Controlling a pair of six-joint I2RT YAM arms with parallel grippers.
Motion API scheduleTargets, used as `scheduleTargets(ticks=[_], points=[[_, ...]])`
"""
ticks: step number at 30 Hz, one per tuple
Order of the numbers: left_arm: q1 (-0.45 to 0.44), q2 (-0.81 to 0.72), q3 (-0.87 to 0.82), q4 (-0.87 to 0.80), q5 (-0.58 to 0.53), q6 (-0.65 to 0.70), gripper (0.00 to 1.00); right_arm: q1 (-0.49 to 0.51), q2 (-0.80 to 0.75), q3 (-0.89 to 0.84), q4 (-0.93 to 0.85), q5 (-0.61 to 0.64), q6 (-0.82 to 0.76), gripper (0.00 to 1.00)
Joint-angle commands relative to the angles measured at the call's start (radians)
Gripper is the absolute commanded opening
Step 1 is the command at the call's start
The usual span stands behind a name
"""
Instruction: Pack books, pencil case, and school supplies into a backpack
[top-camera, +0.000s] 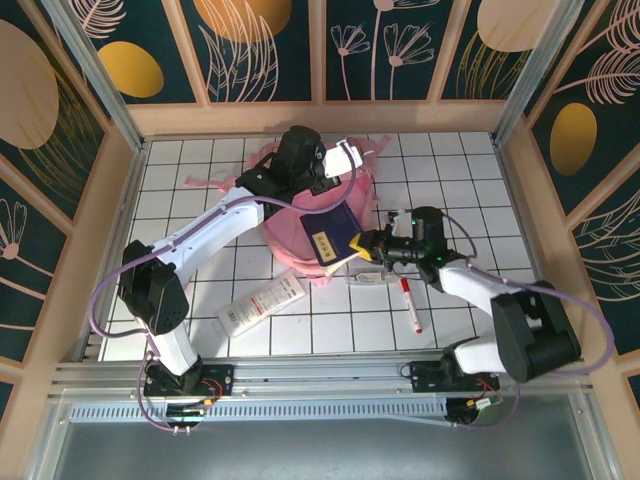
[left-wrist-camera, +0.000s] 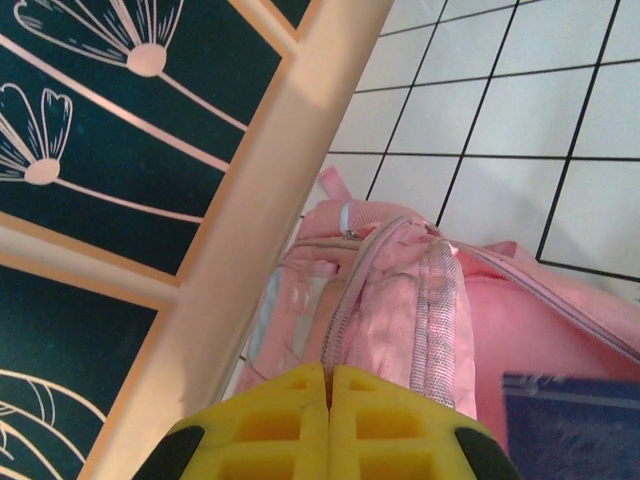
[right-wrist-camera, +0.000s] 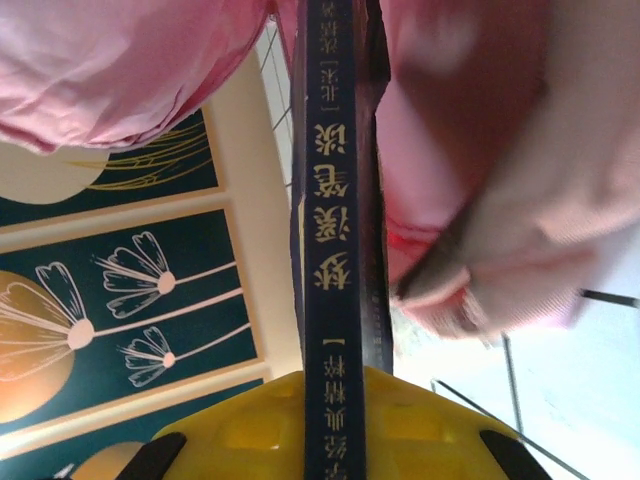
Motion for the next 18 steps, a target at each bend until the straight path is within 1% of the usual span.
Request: scheduleTargets(ticks=[1,3,6,13,15,18], points=[[-0.007,-0.059,0.061,0.122,0.058,0.011,0.0,0.04,0.069,0.095,0.241,0.081,0.108,0.0],[-0.008,-0.058,0.072,0.117,0.065,0.005,0.0,0.049,0.119,0.125,0.267,0.119,0.143,0.0],[-0.007,-0.057,0.075,0.128,0.067,-0.004,0.0,0.055,0.189,0.164,0.348,0.141,0.187,0.0],[-0.007,-0.067,0.077,0.136,0.084,-0.016,0.0,0.058,0.355,0.27,0.399,0.206,0.149,0.0],[-0.008,-0.072,0.074,0.139,0.095,-0.015,0.0,0.06,0.42,0.318,0.402,0.222,0.14,0.0],[-0.007,-0.076,0.071,0.141,0.102,-0.007,0.0,0.062,0.536,0.379,0.468,0.246,0.148,0.0]])
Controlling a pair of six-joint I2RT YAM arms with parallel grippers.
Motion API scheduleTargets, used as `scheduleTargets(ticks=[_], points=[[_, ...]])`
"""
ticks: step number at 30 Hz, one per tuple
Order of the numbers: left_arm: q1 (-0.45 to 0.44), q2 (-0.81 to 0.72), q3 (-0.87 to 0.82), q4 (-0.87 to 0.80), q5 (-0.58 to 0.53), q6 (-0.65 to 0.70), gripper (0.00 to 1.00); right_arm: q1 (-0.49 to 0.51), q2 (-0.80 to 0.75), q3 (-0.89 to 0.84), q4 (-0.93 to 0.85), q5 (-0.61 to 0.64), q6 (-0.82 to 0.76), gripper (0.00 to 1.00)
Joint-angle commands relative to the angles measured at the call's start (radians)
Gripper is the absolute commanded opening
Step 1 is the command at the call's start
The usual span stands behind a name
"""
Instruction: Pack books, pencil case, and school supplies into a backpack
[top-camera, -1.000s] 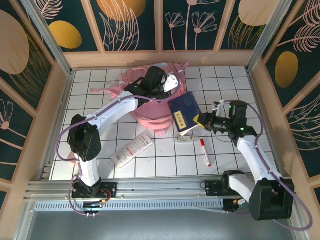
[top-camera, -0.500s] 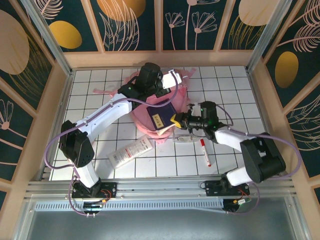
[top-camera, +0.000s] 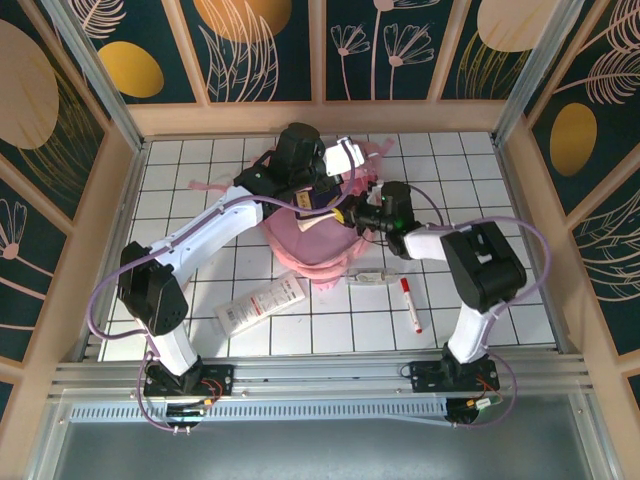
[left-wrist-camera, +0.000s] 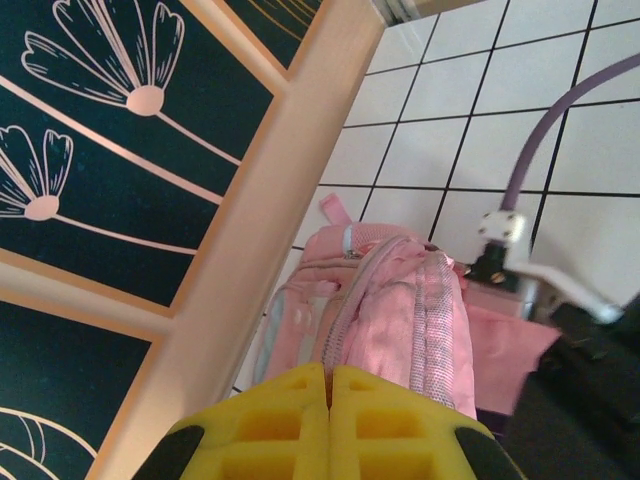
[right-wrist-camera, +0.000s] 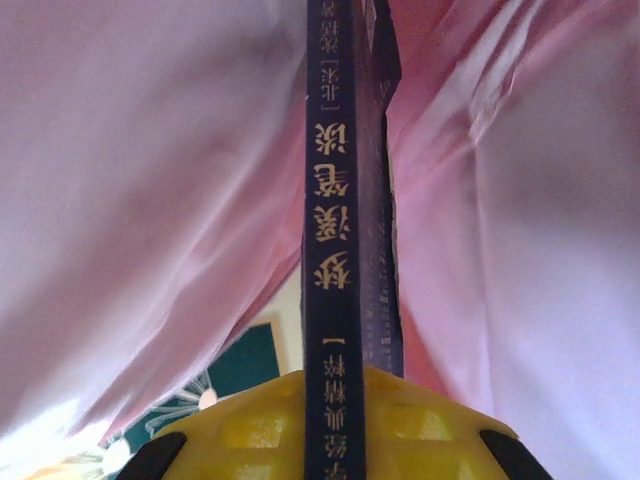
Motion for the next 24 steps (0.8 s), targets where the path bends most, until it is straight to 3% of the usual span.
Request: scheduleTargets(ticks=[1,9,16,19,24], points=[[-0.006,-0.073,0.052,0.138,0.046,0.0,0.0,0.011,0.109,0.081,0.175,0.055,-0.007,0.0],[-0.006,-0.087,0.038,0.155,0.089,-0.026,0.0,0.041,0.36,0.198,0.391,0.148,0.048,0.0],[-0.007,-0.102,0.011,0.157,0.08,-0.01,0.0,0.036,0.407,0.299,0.251,0.145,-0.005,0.02],[-0.006,-0.122,-0.032,0.179,0.063,-0.013,0.0,0.022,0.384,0.304,0.177,0.138,-0.025,0.09],[-0.007,-0.136,-0.09,0.187,0.022,-0.011,0.0,0.016,0.294,0.25,0.068,0.157,-0.023,0.3]])
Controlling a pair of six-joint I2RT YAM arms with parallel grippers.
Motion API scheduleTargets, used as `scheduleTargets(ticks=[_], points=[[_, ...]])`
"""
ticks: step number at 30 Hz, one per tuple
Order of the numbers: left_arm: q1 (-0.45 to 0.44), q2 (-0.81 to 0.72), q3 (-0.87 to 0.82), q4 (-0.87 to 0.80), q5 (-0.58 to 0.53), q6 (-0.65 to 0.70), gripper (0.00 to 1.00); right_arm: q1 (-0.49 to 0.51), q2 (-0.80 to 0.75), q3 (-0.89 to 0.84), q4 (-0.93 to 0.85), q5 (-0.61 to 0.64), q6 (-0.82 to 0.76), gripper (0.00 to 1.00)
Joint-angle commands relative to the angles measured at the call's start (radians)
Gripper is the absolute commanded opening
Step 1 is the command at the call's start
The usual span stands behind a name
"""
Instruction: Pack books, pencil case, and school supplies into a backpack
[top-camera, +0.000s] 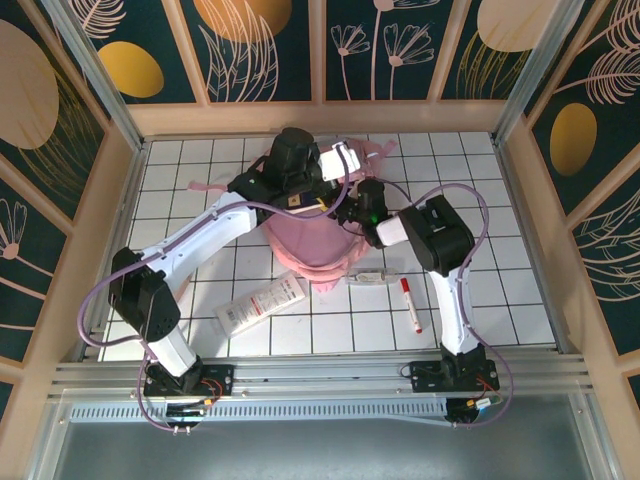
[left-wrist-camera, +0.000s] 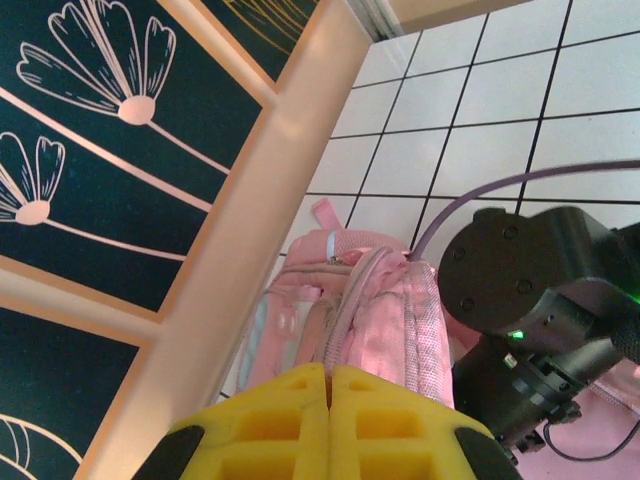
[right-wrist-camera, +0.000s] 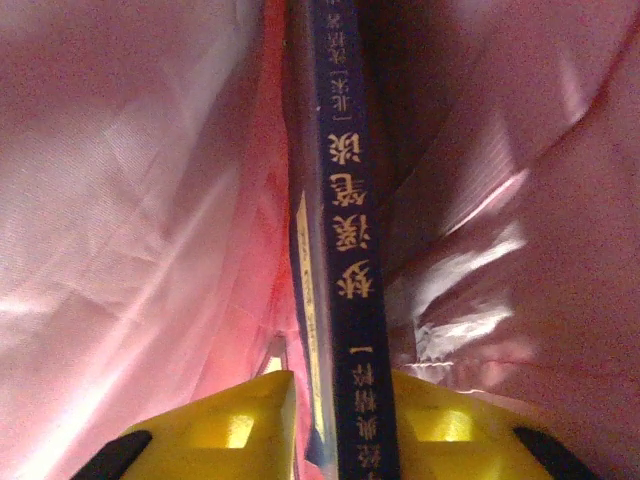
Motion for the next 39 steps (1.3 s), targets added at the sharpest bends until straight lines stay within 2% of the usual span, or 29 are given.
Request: scheduleTargets(ticks=[1,5,10,12,17,21,23,25,28,30,32,34,35,37,38,39], points=[[-0.008,-0.077,-0.014,0.154,-0.015,0.0,0.0,-0.011,-0.12,-0.037,-0.122,0.061,-0.017,0.34],[-0.007,-0.079,-0.057,0.17,-0.043,0.008,0.0,-0.001,-0.27,-0.055,-0.433,0.201,-0.031,0.46],[-0.006,-0.076,-0.081,0.169,-0.058,0.007,0.0,0.011,-0.4,-0.057,-0.677,0.322,-0.035,0.49],[-0.006,-0.078,-0.095,0.168,-0.063,0.012,0.0,0.029,-0.445,-0.058,-0.81,0.423,-0.089,0.53],[-0.006,-0.073,-0.13,0.193,-0.1,0.014,0.0,0.019,-0.496,-0.11,-0.89,0.371,-0.184,0.55],[-0.003,-0.067,-0.139,0.195,-0.094,0.034,0.0,0.032,-0.596,-0.17,-0.962,0.341,-0.185,0.56],[0.0,-0.056,-0.136,0.19,-0.089,0.04,0.0,0.043,-0.669,-0.193,-1.009,0.377,-0.213,0.56],[0.002,-0.044,-0.127,0.179,-0.084,0.041,0.0,0.06,-0.729,-0.184,-1.13,0.486,-0.262,0.58],[0.002,-0.042,-0.117,0.134,-0.012,0.053,0.0,0.056,-0.799,-0.177,-1.273,0.591,-0.346,0.6],[0.002,-0.056,-0.121,0.091,0.093,0.067,0.0,0.056,-0.83,-0.149,-1.369,0.641,-0.406,0.61],[0.002,-0.071,-0.138,0.055,0.19,0.093,0.0,0.049,-0.856,-0.113,-1.457,0.644,-0.404,0.69],[0.002,-0.089,-0.165,0.011,0.289,0.134,0.0,0.019,-0.901,-0.094,-1.582,0.616,-0.269,0.53],[0.002,-0.104,-0.193,0.003,0.332,0.174,0.0,-0.006,-0.941,-0.109,-1.596,0.558,-0.21,0.63],[0.0,-0.139,-0.268,0.051,0.355,0.221,0.0,-0.066,-1.031,-0.18,-1.514,0.38,-0.173,0.75],[0.001,-0.157,-0.302,0.088,0.348,0.233,0.0,-0.107,-1.067,-0.208,-1.508,0.307,-0.117,0.92],[0.0,-0.17,-0.324,0.115,0.336,0.239,0.0,-0.134,-1.093,-0.225,-1.489,0.248,-0.081,0.99]])
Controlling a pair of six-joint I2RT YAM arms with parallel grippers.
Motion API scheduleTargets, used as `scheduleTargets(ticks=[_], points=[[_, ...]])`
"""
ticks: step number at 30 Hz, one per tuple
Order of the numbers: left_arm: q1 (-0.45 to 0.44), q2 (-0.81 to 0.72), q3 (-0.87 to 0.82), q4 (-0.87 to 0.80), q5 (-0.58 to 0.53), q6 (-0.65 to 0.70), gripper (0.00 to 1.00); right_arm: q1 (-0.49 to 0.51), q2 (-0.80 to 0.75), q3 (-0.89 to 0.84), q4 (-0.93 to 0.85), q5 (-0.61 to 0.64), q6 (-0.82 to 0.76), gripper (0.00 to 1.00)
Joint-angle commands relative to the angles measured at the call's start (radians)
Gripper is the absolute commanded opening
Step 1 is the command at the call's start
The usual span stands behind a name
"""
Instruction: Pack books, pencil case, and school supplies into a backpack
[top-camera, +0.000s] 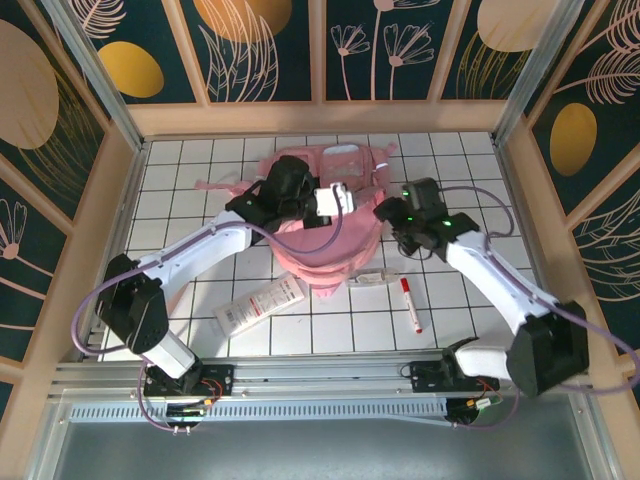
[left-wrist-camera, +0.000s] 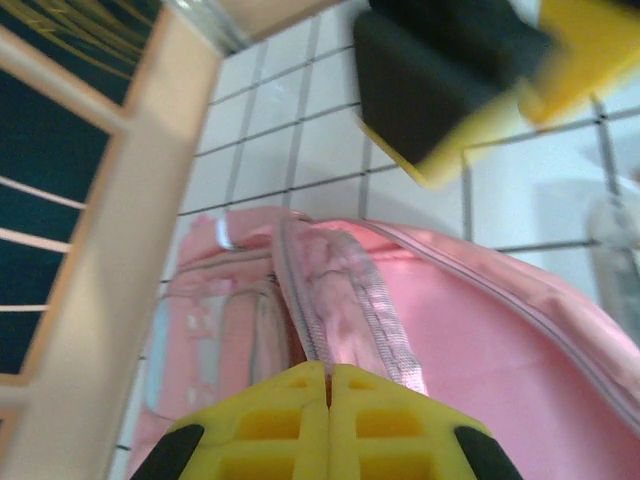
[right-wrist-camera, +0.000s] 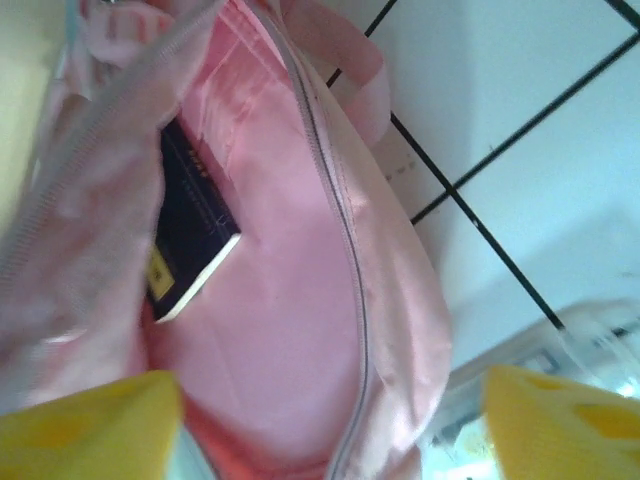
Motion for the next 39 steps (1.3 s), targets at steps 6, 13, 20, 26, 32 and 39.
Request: scheduleTargets(ticks=[6,13,20,26,32,39], points=[[0.005,-0.077,-0.047,0.049,0.113,0.122,0.0,-0.057,-0.034,0.023,0.065,-0.284,0.27,0.99],[0.002,-0.067,-0.051,0.065,0.193,0.122,0.0,0.05,0.282,0.163,0.289,-0.42,0.405,0.92],[-0.001,-0.044,-0.031,0.052,0.239,0.127,0.0,0.019,0.445,0.331,0.209,-0.444,0.349,0.39],[-0.01,-0.052,-0.036,0.152,0.409,-0.024,0.0,0.02,0.483,0.233,0.458,-0.472,0.371,0.08],[-0.011,-0.112,-0.123,0.188,0.326,-0.226,0.58,0.01,0.454,0.087,0.872,-0.487,0.366,0.11],[0.064,-0.231,-0.37,0.294,-0.027,-0.343,0.83,-0.012,0.442,0.02,0.98,-0.516,0.292,0.19]])
